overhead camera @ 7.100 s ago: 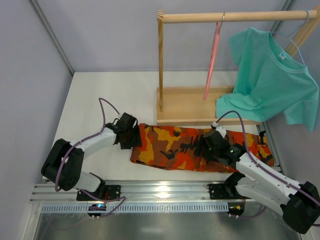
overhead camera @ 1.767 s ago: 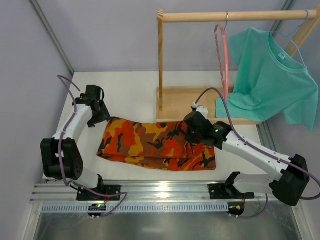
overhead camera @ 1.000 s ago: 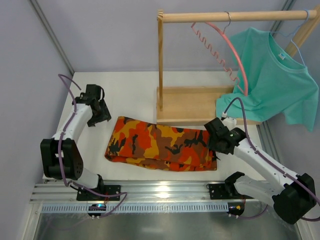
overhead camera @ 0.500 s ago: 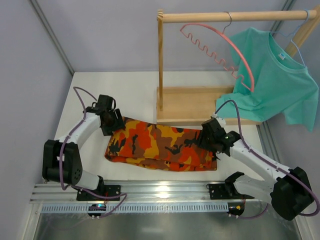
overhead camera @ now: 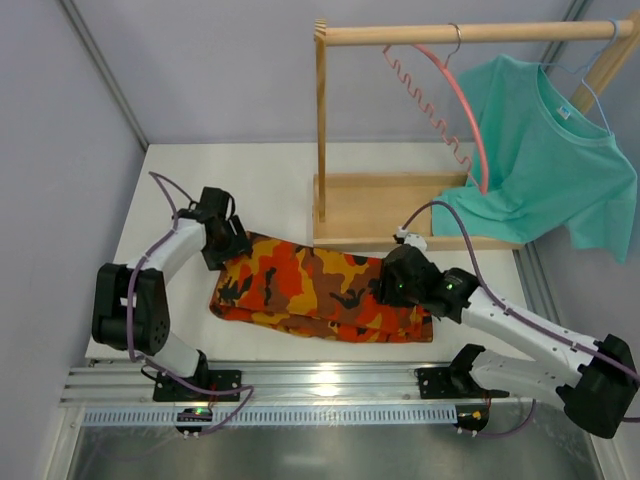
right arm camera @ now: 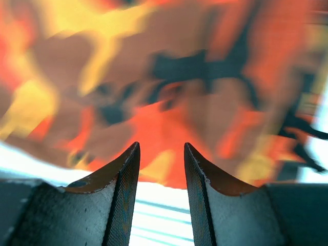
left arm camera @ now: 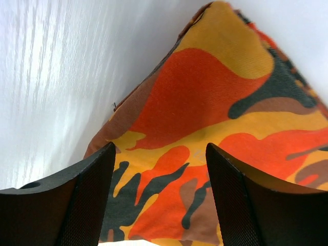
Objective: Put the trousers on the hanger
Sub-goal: Fold the trousers, then grab a hanger with the right arm
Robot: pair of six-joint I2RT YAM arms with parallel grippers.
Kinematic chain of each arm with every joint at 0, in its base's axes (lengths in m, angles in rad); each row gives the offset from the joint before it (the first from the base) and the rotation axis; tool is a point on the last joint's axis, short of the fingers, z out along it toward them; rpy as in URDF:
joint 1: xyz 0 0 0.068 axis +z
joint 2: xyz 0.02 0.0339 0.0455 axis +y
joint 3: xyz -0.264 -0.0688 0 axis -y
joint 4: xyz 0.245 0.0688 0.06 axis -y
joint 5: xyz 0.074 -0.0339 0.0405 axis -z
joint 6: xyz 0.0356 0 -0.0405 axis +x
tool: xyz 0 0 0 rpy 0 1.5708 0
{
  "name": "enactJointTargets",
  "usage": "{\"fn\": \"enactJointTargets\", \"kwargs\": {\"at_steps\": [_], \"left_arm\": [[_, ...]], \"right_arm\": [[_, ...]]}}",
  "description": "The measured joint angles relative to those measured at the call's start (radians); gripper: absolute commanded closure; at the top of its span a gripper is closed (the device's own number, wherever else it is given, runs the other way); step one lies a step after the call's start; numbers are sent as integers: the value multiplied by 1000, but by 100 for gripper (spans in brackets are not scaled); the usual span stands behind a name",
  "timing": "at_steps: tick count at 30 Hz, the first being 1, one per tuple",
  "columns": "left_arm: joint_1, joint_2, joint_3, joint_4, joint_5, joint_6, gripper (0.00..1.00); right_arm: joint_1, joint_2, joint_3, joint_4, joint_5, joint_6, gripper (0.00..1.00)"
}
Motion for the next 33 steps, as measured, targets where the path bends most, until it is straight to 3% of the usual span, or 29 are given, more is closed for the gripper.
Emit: {"fn": "enactJointTargets", "kwargs": {"at_steps": [5,11,15,19,24,27,31,33], "left_arm": [[1,4,82,-7,2,14,29],[31,94,137,6,8,23,28],[100,158,114,12,24,11,28],[156,175,97,13,56,-8,31],[154,108,97,-20,26,-1,34],[142,-14,89,-39,-5,2,42],[118,-240,-23,-26,13,-21,77],[117,-308,-76,-34,23,-39,90]], "right_arm": [[135,43,4,132,-76,-44,55],[179,198,-105,346,-146,-59,55],[192,195,-205,427,-157,-11,55],[195,148,-237,443,-153,12,55],[196,57,-219,332,-132,13,56],[200,26,-137,236,-122,6,55],[205,12,89,130,-117,-22,49],[205,18,249,74,-116,-48,47]]}}
